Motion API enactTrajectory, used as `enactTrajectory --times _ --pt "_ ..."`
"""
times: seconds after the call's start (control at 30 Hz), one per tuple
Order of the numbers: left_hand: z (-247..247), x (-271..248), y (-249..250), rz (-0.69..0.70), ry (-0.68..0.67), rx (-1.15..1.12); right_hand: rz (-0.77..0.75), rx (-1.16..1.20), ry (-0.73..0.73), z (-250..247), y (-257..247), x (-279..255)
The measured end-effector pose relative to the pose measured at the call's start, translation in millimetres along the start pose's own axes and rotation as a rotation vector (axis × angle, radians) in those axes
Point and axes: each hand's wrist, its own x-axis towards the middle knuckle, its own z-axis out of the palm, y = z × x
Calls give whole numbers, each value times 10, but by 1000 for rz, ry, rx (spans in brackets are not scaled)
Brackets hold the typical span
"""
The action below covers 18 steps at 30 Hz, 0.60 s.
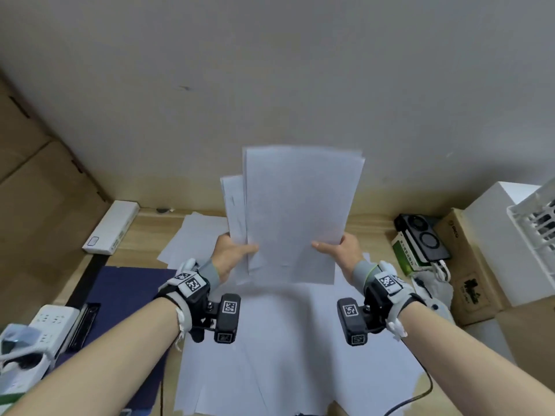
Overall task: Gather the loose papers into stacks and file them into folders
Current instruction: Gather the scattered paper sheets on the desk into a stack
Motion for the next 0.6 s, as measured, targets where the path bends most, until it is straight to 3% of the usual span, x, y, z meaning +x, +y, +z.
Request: enactTrajectory --times 0.2,0.4,0.47,0.6 --pt "90 -168 -364 -82 6 22 130 -22 -21 207 319 -176" --pt "24 -159 13 114 -36 -79 -27 153 -48 216 -100 -125" --pt "-16 -171 1 131 -34 -51 -49 115 -54 198 -66 -135" --pt "50 -224 -305 20 28 63 31 -71 -79 226 295 -226"
